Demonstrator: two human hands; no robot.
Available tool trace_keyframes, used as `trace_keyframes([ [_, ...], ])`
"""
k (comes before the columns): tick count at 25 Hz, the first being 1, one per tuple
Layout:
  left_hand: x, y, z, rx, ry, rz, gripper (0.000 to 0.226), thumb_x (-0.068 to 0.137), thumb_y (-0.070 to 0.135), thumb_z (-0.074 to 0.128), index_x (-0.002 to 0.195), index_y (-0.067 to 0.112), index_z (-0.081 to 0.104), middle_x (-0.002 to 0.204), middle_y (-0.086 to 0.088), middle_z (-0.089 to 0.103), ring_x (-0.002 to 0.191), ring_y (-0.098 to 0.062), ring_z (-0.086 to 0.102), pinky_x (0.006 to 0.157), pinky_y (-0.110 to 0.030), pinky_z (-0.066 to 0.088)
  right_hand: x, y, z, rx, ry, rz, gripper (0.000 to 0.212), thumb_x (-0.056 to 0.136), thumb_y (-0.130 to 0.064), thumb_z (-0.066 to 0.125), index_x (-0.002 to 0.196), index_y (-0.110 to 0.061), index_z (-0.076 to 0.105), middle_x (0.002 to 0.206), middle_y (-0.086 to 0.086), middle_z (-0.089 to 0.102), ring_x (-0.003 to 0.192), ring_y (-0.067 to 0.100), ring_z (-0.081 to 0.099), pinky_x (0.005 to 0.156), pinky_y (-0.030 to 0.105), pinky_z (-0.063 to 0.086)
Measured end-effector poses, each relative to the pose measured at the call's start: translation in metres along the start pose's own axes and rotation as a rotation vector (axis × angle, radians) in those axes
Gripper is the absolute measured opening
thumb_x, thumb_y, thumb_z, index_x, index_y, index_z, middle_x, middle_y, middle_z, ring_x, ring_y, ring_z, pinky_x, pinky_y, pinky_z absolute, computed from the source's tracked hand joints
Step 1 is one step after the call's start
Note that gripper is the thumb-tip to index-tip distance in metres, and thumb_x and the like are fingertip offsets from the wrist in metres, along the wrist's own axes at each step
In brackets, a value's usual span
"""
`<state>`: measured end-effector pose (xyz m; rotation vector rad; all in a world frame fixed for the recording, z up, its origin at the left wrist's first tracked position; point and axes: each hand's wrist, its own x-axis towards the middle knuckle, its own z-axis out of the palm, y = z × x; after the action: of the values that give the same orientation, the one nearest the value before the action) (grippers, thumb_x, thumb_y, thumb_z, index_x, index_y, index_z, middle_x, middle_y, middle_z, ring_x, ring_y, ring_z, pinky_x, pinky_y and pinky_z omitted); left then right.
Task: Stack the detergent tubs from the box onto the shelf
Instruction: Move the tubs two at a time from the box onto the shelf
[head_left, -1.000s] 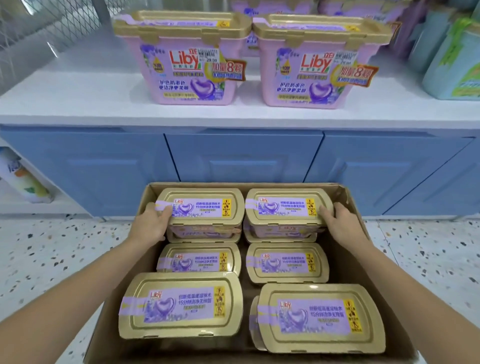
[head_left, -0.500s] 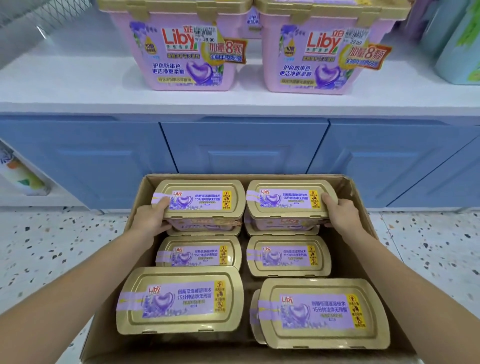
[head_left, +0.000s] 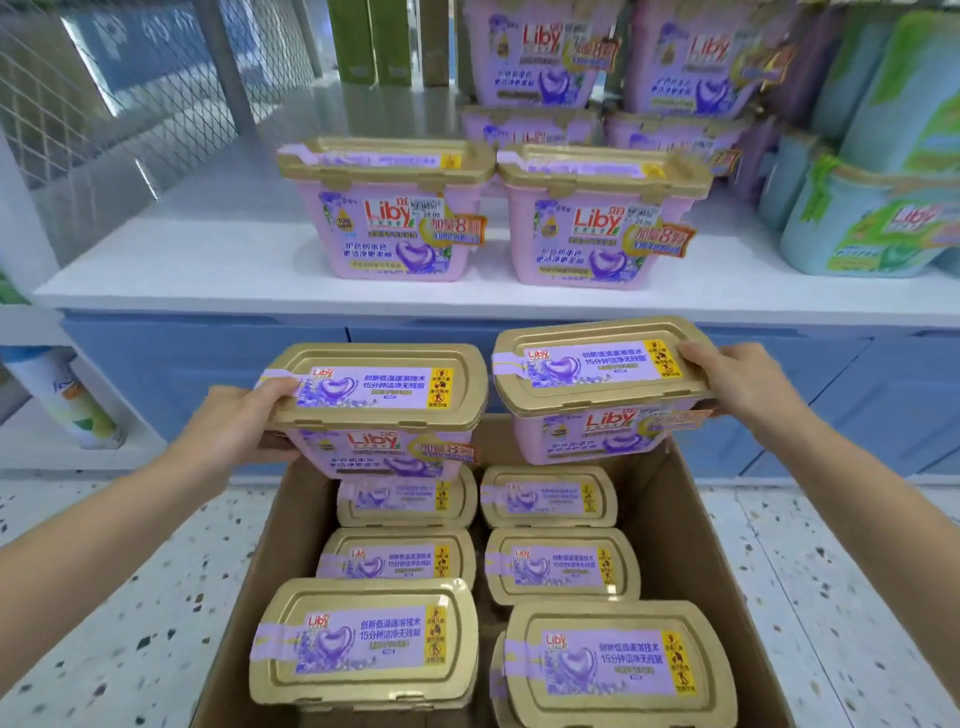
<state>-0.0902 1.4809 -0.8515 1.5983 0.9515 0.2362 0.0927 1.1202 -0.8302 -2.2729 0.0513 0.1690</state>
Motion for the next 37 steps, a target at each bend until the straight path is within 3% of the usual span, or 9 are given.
trace_keyframes([
  [3, -0.016, 0.061, -0.024, 0.015, -0.002, 0.125, 0.023, 0.086, 0.028, 0.055, 0.080, 0.008, 0.065, 0.045, -0.004, 0.067, 0.039, -0.017, 0.065, 0.041, -0.023, 0.054, -0.001, -0.049, -0.039, 0.038, 0.043, -0.097, 0.047, 0.079, -0.043, 0.055, 0.075, 0.004, 0.062, 0.071, 0.019, 0.063, 0.075, 0.039, 0.067, 0.079, 0.051, 0.055],
  [6, -0.029, 0.125, -0.039, -0.009, 0.003, 0.235, 0.017, 0.087, 0.027, 0.053, 0.078, 0.016, 0.063, 0.041, -0.002, 0.064, 0.035, -0.015, 0.062, 0.038, -0.024, 0.053, 0.002, -0.099, -0.071, 0.052, 0.089, -0.169, 0.035, 0.081, -0.037, 0.058, 0.072, -0.003, 0.056, 0.075, 0.020, 0.060, 0.066, 0.037, 0.065, 0.077, 0.053, 0.055],
  [15, -0.017, 0.260, -0.040, -0.032, 0.020, 0.345, 0.025, 0.087, 0.027, 0.054, 0.073, 0.006, 0.055, 0.035, -0.009, 0.059, 0.030, -0.019, 0.059, 0.032, -0.030, 0.051, 0.036, -0.205, -0.127, 0.138, 0.194, -0.269, 0.031, 0.078, -0.036, 0.058, 0.075, -0.005, 0.056, 0.080, 0.021, 0.063, 0.078, 0.041, 0.068, 0.076, 0.053, 0.056],
  [20, 0.015, 0.275, -0.018, 0.010, 0.049, 0.350, 0.022, 0.086, 0.023, 0.052, 0.088, 0.002, 0.056, 0.034, -0.009, 0.059, 0.028, -0.019, 0.058, 0.030, -0.030, 0.049, 0.066, -0.202, -0.113, 0.104, 0.207, -0.196, 0.045, 0.076, -0.045, 0.054, 0.091, -0.003, 0.059, 0.103, 0.027, 0.067, 0.092, 0.040, 0.066, 0.084, 0.050, 0.055],
  [24, 0.035, 0.270, -0.004, 0.016, 0.061, 0.310, 0.020, 0.087, 0.022, 0.051, 0.083, 0.003, 0.056, 0.052, -0.016, 0.063, 0.033, -0.023, 0.060, 0.031, -0.032, 0.050, 0.073, -0.204, -0.104, 0.117, 0.234, -0.184, 0.037, 0.080, -0.043, 0.051, 0.067, -0.009, 0.052, 0.093, 0.023, 0.068, 0.081, 0.038, 0.068, 0.078, 0.048, 0.057],
  [29, 0.048, 0.272, -0.007, 0.119, 0.059, 0.288, 0.028, 0.086, 0.029, 0.051, 0.075, 0.004, 0.057, 0.038, -0.011, 0.062, 0.032, -0.022, 0.061, 0.033, -0.032, 0.052, 0.086, -0.206, -0.102, 0.078, 0.241, -0.180, 0.036, 0.083, -0.042, 0.051, 0.063, -0.012, 0.050, 0.090, 0.022, 0.068, 0.080, 0.038, 0.068, 0.080, 0.048, 0.056],
  [31, 0.048, 0.272, -0.011, 0.166, 0.063, 0.290, 0.029, 0.086, 0.031, 0.051, 0.077, 0.005, 0.058, 0.038, -0.011, 0.062, 0.033, -0.023, 0.062, 0.034, -0.032, 0.052, 0.089, -0.206, -0.104, 0.062, 0.192, -0.160, 0.037, 0.084, -0.040, 0.051, 0.069, -0.007, 0.054, 0.087, 0.022, 0.068, 0.076, 0.037, 0.068, 0.078, 0.048, 0.057],
  [34, 0.044, 0.272, -0.011, 0.189, 0.044, 0.295, 0.033, 0.085, 0.037, 0.050, 0.078, 0.006, 0.060, 0.040, -0.011, 0.063, 0.035, -0.023, 0.063, 0.038, -0.030, 0.054, 0.085, -0.205, -0.108, 0.059, 0.080, -0.119, 0.042, 0.088, -0.040, 0.049, 0.096, 0.000, 0.058, 0.072, 0.017, 0.063, 0.063, 0.032, 0.062, 0.070, 0.042, 0.055],
  [37, 0.041, 0.268, -0.010, 0.183, 0.034, 0.312, 0.049, 0.085, 0.053, 0.042, 0.075, 0.009, 0.061, 0.046, -0.014, 0.067, 0.042, -0.025, 0.066, 0.051, -0.030, 0.055, 0.078, -0.198, -0.113, 0.070, -0.006, -0.143, 0.055, 0.086, -0.061, 0.039, 0.105, -0.011, 0.054, 0.084, 0.015, 0.064, 0.078, 0.032, 0.062, 0.083, 0.048, 0.052],
])
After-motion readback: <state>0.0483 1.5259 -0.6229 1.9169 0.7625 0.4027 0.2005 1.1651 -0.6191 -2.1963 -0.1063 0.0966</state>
